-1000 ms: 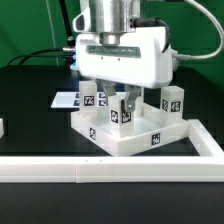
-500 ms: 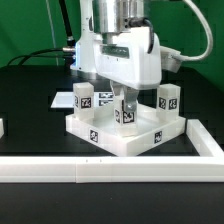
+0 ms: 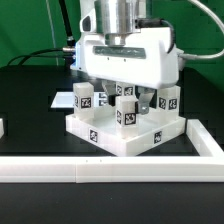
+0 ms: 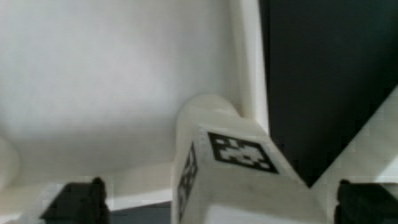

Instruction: Assemble square table

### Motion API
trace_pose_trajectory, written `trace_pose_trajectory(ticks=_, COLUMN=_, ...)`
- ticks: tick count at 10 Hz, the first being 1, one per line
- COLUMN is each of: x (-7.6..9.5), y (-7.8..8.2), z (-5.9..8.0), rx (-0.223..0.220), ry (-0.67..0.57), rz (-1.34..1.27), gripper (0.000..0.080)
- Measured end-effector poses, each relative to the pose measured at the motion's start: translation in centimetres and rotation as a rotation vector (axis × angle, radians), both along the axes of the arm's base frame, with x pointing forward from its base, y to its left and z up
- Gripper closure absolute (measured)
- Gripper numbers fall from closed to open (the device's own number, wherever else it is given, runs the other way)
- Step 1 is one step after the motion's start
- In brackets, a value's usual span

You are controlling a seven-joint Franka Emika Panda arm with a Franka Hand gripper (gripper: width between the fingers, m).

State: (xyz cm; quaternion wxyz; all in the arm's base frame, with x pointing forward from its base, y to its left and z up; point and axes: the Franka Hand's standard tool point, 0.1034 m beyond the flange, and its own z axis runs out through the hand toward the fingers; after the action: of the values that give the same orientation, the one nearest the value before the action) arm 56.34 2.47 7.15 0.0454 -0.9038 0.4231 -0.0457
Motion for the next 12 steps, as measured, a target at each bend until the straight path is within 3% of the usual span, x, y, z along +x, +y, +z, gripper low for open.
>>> trace_pose_trajectory(ticks=8, x=-0.14, y=0.46, z=0.05, rx=-0.059, ry=0.004, rz=0.683, gripper=0.015)
trace_pose_trajectory(ticks=12, x=-0.05, y=0.48, z=0.12, rx=-0.112, ry=0.007, rz=0.959, gripper=0.015)
